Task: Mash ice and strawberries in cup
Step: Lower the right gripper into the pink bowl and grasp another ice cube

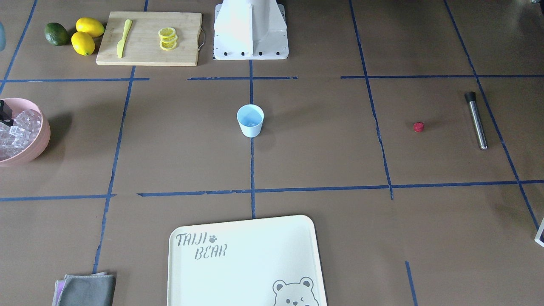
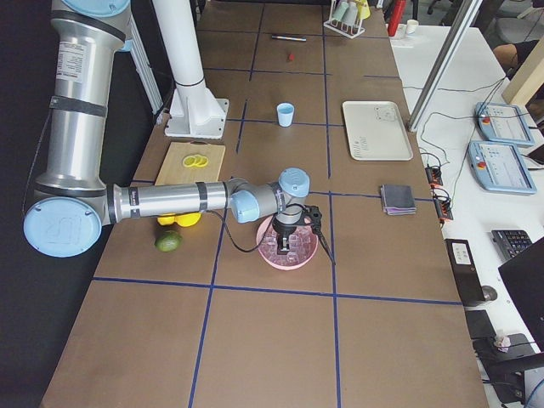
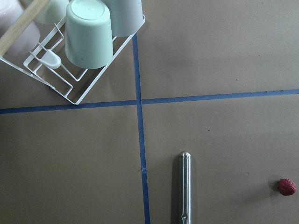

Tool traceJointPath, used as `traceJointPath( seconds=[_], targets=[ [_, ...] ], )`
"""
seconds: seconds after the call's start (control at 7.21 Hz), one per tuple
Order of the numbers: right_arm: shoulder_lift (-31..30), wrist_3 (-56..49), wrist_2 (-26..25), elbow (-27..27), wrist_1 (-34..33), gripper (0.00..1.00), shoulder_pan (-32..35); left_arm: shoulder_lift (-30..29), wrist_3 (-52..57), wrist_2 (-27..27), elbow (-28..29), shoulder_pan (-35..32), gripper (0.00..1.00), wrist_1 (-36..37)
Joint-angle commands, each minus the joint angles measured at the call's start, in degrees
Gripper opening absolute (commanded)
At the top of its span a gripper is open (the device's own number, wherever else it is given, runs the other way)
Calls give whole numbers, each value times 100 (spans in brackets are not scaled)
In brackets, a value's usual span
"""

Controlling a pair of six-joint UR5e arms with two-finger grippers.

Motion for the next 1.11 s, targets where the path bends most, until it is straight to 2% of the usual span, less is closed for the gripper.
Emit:
traceJointPath(
  seconds=[0.0, 0.14, 0.28, 0.42, 0.55, 0.69, 0.83, 0.97],
  targets=[
    [9, -9, -21, -19, 9, 37, -9, 26, 0, 0, -41, 0, 100, 1],
    [9, -52, -21, -19, 26, 14, 0, 35, 0, 0, -59, 0, 100, 1],
    [0, -53, 5, 15, 35, 0, 0, 35, 0, 0, -77, 0, 100, 1],
    [-43, -35, 22, 155, 26, 0, 26, 35, 0, -9, -94, 0, 100, 88],
    [-427, -35, 49, 739, -17, 0, 104, 44, 0, -9, -216, 0, 100, 211],
    [-683, -52, 49, 1467, -479, 0, 418, 44, 0, -9, -374, 0, 100, 430],
    [-616, -70, 32, 2110, -1336, 0, 613, 53, 0, 0, -411, 0, 100, 458],
    [-145, -70, 23, 2282, -1876, 0, 624, 62, 0, 0, -402, 9, 100, 458]
  ],
)
